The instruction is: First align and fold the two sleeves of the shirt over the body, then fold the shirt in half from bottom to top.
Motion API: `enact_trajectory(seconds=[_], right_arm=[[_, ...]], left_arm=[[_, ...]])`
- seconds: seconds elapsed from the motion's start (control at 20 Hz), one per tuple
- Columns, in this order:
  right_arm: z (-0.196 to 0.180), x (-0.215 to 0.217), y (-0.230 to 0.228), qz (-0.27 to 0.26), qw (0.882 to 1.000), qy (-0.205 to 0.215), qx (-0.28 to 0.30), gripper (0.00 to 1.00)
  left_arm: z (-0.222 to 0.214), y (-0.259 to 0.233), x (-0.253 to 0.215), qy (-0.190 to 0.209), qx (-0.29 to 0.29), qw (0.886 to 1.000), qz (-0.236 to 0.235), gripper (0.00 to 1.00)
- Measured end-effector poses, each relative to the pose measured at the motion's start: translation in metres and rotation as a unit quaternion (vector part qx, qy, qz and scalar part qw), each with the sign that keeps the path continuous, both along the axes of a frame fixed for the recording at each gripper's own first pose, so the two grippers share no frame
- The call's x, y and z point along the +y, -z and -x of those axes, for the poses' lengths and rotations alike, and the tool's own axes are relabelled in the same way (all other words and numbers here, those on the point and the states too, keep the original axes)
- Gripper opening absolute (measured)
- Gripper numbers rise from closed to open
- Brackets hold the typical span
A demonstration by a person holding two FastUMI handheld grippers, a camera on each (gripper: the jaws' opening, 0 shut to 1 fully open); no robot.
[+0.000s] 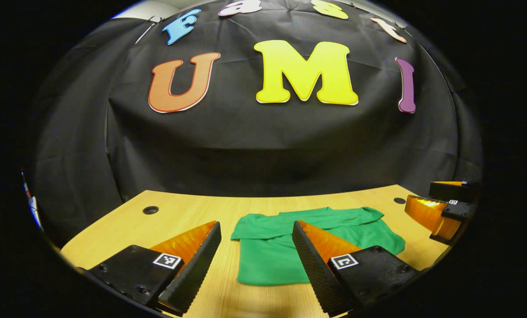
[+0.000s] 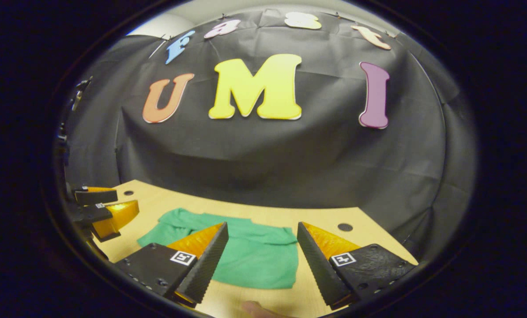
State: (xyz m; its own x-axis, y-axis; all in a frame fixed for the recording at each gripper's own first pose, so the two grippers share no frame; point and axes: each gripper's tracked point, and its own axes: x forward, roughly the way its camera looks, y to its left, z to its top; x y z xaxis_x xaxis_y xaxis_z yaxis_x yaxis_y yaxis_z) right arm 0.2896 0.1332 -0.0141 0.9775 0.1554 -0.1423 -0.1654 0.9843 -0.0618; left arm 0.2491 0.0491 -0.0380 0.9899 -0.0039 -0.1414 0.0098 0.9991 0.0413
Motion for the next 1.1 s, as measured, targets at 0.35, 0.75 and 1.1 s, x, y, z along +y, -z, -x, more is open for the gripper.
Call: enact_trajectory(seconds=[0.35,0.75,1.1], right_arm=[[0.125,-0.043,-0.023,-0.03,0.999,-0.009,-0.026,0.95],[0.258,-0.113,-0.063,0.003,0.992,0.004,-0.127,0.95],[0.27,-0.121,-0.044,-0.009,0.991,0.009,-0.137,0.95]], left_arm=[[0.132,-0.051,-0.018,0.002,-0.055,0.998,0.0,1.0],[0.238,-0.069,-0.041,0.011,-0.099,0.995,0.015,1.0],[0.25,-0.038,-0.053,0.038,-0.083,0.996,0.006,1.0]])
